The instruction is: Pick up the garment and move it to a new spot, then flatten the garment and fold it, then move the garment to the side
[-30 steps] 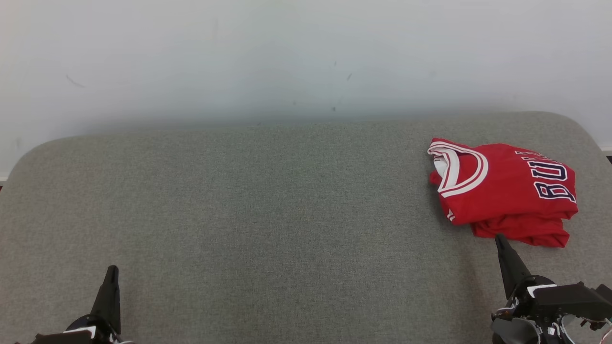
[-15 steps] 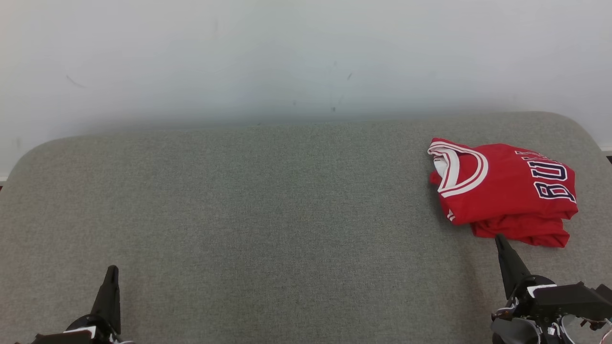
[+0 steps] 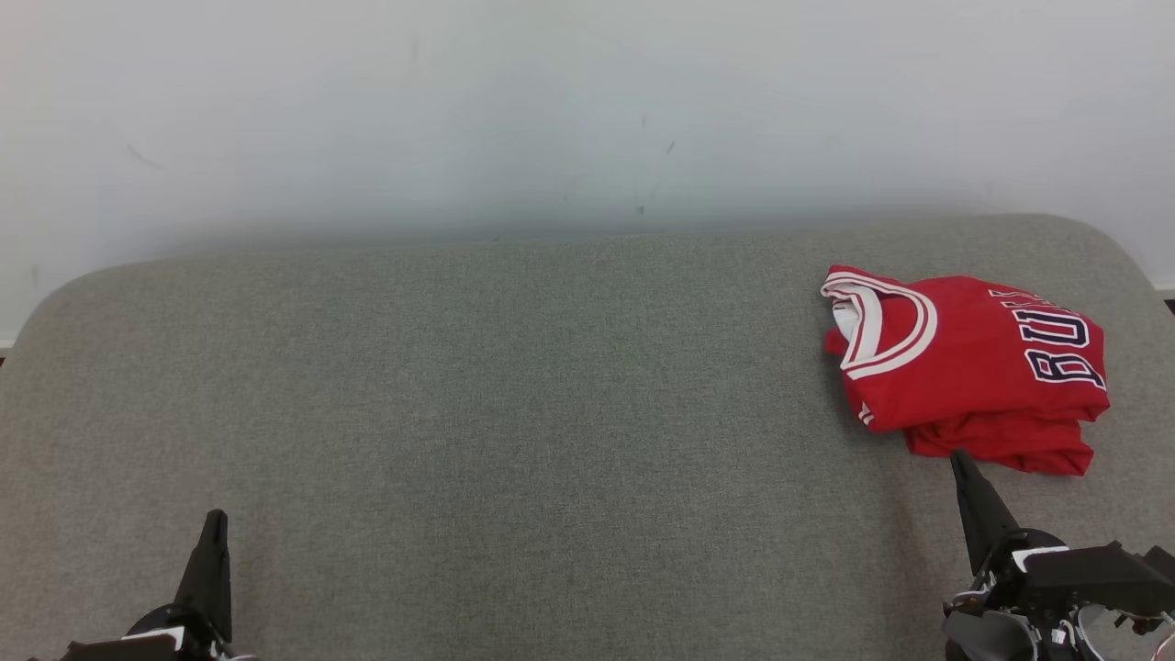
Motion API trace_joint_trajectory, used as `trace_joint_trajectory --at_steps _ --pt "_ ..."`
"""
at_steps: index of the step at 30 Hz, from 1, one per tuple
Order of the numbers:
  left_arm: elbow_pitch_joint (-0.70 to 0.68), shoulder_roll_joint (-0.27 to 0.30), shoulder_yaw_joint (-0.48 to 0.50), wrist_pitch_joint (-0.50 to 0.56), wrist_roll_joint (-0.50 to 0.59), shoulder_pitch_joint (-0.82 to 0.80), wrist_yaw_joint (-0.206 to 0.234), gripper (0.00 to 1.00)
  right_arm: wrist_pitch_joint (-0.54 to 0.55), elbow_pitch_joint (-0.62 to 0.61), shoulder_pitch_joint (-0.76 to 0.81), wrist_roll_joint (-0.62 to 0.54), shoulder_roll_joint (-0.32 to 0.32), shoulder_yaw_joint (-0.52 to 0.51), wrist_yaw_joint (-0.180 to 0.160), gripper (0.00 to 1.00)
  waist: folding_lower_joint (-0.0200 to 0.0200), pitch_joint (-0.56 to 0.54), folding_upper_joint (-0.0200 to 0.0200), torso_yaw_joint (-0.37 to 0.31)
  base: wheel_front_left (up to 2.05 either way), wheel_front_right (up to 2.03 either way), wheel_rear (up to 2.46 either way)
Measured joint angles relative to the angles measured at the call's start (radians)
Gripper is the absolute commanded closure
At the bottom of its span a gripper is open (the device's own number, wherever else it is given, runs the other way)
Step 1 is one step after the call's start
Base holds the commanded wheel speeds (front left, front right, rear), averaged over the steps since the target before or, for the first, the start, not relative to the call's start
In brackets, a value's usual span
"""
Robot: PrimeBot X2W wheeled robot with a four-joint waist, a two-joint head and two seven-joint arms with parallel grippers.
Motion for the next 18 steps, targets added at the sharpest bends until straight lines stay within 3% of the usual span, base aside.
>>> trace_joint_trajectory --at_steps 18 --pt "0.000 0.000 0.000 0.000 0.000 0.000 0.000 1.00 0.000 0.000 0.000 0.000 0.000 0.000 0.000 1.00 -0.0001 0.000 0.0000 0.000 0.00 0.00 0.00"
